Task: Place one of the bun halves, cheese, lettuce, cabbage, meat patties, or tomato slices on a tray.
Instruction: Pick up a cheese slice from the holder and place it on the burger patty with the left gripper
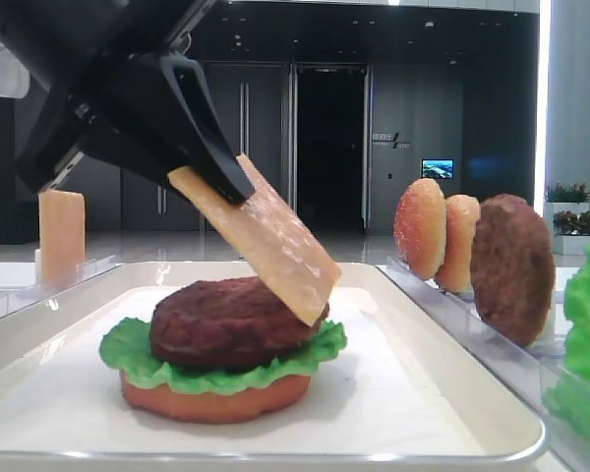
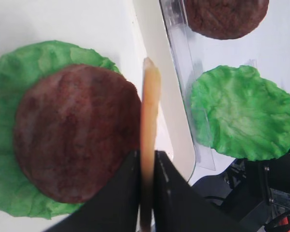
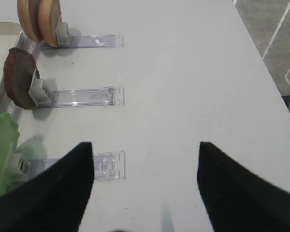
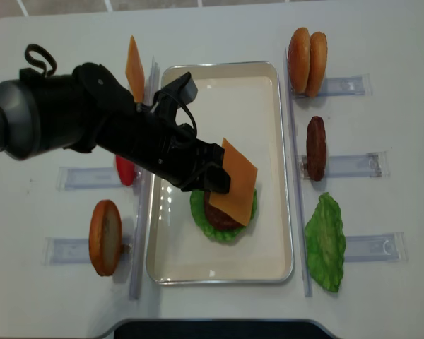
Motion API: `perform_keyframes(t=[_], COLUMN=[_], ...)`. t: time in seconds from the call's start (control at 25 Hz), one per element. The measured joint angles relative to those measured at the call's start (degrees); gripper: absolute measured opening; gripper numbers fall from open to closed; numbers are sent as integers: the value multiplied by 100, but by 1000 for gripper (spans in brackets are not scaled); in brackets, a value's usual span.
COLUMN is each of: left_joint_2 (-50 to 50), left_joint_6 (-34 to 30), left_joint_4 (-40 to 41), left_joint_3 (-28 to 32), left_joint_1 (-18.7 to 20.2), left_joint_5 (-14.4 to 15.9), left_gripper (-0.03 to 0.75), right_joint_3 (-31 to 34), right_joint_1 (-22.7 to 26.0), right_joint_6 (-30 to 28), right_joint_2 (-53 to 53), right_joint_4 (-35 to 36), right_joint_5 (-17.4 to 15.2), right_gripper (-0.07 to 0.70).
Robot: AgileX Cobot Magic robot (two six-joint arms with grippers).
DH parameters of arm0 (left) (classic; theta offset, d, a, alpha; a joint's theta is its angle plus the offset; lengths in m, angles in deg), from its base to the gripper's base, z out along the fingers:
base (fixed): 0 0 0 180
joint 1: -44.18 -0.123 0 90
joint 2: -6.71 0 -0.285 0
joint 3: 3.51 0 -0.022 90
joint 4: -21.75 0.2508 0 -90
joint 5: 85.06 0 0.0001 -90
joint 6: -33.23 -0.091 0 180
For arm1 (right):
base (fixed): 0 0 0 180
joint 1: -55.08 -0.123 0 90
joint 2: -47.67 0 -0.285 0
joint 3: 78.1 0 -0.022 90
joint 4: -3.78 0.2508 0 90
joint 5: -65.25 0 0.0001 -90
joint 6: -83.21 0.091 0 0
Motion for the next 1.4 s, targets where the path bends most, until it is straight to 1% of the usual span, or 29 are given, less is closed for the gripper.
perform_keyframes(t=[0.2,0.32,0.92,1.12,1.24,1.4], left_joint_2=[0,0,0,0,0,0], left_joint_6=[0,0,5,135,144,152], left_joint_4=[6,6,30,176,183,191], left_joint_3=[0,0,0,0,0,0], left_joint_1=[0,0,0,0,0,0], left_joint_5=[-47,-72,-93,-93,-93,-93], left_gripper=[137,159,167,169,209,316], right_joint_3=[0,0,0,0,0,0], right_joint_1=[0,0,0,0,0,0], right_joint_6=[0,0,0,0,0,0], right_joint_2=[0,0,0,0,0,0], right_joint_4=[0,0,0,0,0,0], right_joint_5=[0,0,0,0,0,0], right_gripper=[470,470,470,470,470,470])
